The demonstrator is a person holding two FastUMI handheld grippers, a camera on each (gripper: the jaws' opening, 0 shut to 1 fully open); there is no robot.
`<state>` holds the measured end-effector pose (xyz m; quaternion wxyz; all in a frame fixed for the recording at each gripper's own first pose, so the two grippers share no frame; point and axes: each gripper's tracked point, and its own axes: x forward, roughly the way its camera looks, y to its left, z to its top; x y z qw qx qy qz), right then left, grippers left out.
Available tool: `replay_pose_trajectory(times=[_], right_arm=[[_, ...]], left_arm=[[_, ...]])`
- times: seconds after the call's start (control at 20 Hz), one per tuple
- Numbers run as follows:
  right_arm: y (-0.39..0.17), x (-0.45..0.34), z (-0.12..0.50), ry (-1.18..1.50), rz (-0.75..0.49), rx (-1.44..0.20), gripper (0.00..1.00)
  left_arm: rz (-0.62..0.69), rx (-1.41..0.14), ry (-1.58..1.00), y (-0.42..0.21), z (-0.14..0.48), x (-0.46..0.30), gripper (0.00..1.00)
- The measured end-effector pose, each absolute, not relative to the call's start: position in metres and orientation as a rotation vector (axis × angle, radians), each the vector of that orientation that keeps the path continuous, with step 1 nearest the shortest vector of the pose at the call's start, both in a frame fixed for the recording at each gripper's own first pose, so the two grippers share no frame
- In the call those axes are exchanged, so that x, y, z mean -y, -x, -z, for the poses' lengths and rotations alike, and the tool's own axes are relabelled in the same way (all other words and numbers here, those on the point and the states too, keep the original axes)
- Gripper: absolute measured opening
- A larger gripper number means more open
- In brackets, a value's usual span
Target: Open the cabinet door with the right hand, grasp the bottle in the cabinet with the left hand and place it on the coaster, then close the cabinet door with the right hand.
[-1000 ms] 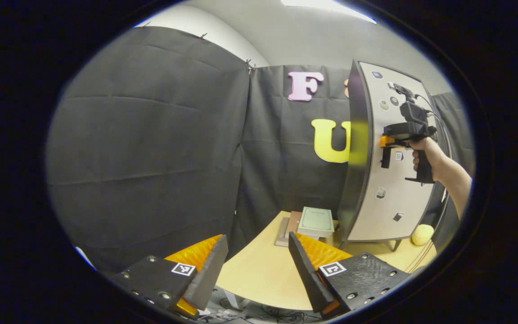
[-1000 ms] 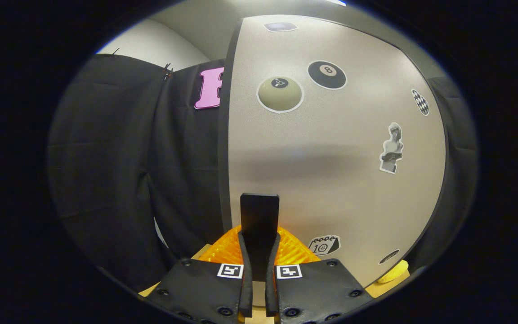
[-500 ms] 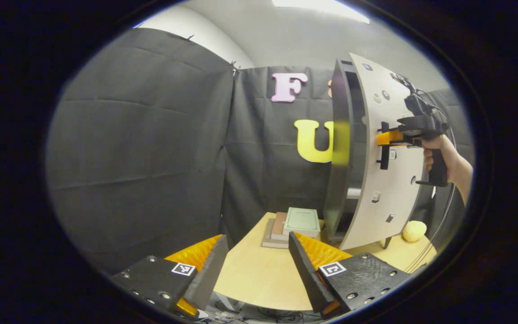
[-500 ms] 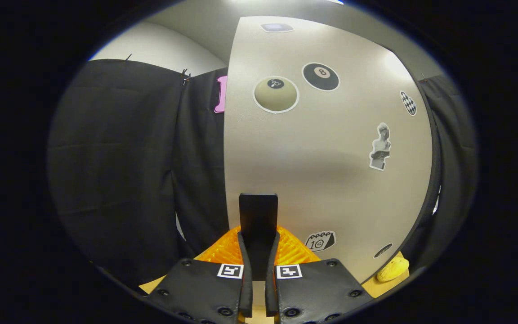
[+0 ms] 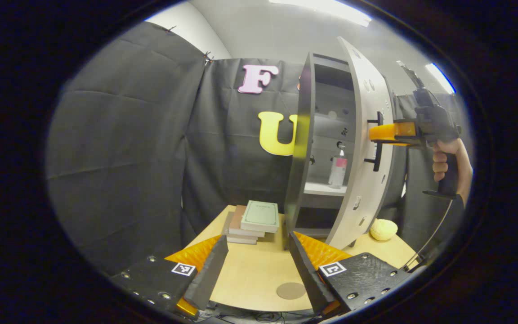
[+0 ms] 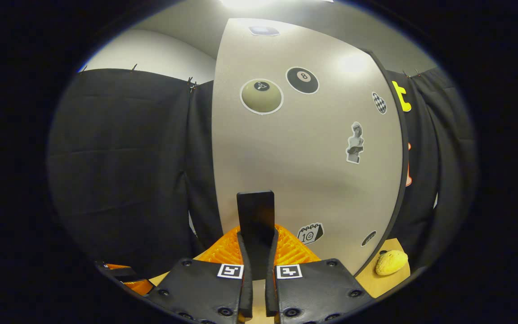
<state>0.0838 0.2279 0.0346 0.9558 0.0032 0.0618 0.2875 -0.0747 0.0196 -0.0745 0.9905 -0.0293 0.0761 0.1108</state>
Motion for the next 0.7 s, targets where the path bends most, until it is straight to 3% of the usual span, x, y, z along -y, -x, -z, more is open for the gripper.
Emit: replay_pose_trajectory(times=[0.7], right_arm=[[-0.056, -0.169, -0.035, -0.039, -0.467, -0.133, 0.12]], left_arm=[[-0.011, -0.153, 0.025, 0.027, 0.067, 0.049, 0.84]])
